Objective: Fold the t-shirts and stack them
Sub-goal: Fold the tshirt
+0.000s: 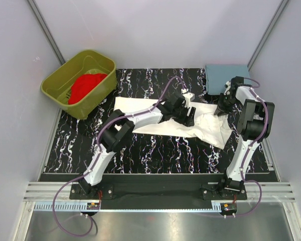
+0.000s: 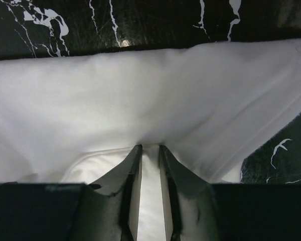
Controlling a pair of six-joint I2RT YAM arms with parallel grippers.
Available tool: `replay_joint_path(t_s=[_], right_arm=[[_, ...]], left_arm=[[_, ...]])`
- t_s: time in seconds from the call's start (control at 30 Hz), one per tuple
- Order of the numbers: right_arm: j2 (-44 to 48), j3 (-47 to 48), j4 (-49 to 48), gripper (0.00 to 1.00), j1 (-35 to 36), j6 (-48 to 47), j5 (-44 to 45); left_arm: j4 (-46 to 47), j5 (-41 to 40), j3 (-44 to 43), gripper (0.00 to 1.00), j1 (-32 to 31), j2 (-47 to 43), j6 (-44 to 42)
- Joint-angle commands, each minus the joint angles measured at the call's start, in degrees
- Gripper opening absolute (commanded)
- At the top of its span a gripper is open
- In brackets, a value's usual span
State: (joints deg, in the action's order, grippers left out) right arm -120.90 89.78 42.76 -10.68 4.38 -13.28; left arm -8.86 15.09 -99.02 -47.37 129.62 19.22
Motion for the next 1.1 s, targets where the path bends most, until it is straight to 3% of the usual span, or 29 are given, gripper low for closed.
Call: replay_joint_path(t_s=[0.0,0.1,0.2,0.83,1.07], right_arm=[[0.84,1.89,-0.22,0.25,-0.31,-1.31,-3.07],[2.68,1.54,-1.27,0.07,-0.22,-1.31,-4.04],[4.97,1.37,-2.07,0.00,-0.22,-0.60,-4.04],[9.90,2.59,-2.95,0.00,-0.22,-1.04,-5.27],[9.37,1.80,-3.56,0.00,-0.22,-0.95,-5.62]], left_arm=[[4.29,2.31,-3.63,0.73,-0.35,1.24,-1.47],[2.80,1.52,-7.40,0.74,-0.88,2.82,-2.78],[-0.71,-1.29,-13.11,0.74,-1.49,5.20,-4.54],[-1.42,-4.44,-22.44,0.72,-2.11,12.93,-3.05],[0.16,-9.46,-18.41,0.72,-1.84,10.21,-4.46]])
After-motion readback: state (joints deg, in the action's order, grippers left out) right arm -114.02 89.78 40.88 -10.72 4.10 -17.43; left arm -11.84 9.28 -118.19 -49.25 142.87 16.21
